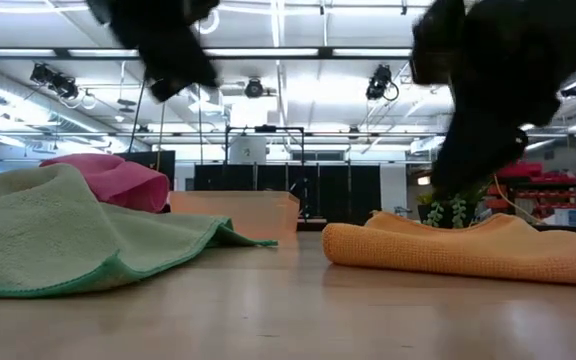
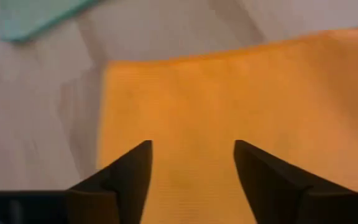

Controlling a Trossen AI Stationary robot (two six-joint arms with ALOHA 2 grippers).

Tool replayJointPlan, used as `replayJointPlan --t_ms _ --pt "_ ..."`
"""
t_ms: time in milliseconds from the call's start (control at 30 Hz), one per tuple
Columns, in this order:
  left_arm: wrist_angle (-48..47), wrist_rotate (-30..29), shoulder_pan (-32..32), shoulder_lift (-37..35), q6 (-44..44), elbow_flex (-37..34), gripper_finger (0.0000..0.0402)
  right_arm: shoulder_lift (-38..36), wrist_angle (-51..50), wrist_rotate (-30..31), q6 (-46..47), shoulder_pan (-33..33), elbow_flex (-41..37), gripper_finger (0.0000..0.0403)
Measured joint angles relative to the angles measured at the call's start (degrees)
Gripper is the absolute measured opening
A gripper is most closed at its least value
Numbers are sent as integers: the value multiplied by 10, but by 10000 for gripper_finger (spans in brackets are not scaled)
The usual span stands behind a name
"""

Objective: Fold microfiber towels
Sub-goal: Fold the right orange microfiber cloth

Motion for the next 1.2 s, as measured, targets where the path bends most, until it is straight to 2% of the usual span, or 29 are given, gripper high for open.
replayJointPlan --t_ms 67,167,233,300,367,467,533,600,667,767,1033,1200 --pt "-25 -10 -20 -30 1 -25 73 30 11 2 -20 -4 24 261" --pt "12 -31 -36 -39 2 -38 69 50 -22 -2 -62 -1 45 279" --pt "-28 -44 -55 -70 0 -63 68 62 -18 -7 -74 -3 56 285" --pt "39 -51 -58 -68 1 -74 67 59 -41 -13 -81 -5 56 287" --pt "12 -58 -70 -102 -5 -102 66 67 -34 -21 -72 -16 62 288" --pt "72 -65 -70 -100 -16 -117 68 59 -59 -26 -47 -25 54 288" --pt "45 -75 -73 -122 -24 -135 67 60 -44 -30 -34 -32 52 288" --pt "89 -83 -66 -110 -28 -132 65 56 -59 -30 -27 -34 45 288" --pt "77 -98 -61 -123 -29 -146 62 65 -38 -35 -16 -43 44 288" --pt "129 -107 -40 -110 -33 -151 58 76 -48 -37 -10 -53 34 288" --pt "155 -123 32 -100 -74 -154 57 97 -21 3 -47 -95 24 288" --pt "147 -124 86 -100 -177 -155 58 71 -32 -26 -53 -149 22 288"
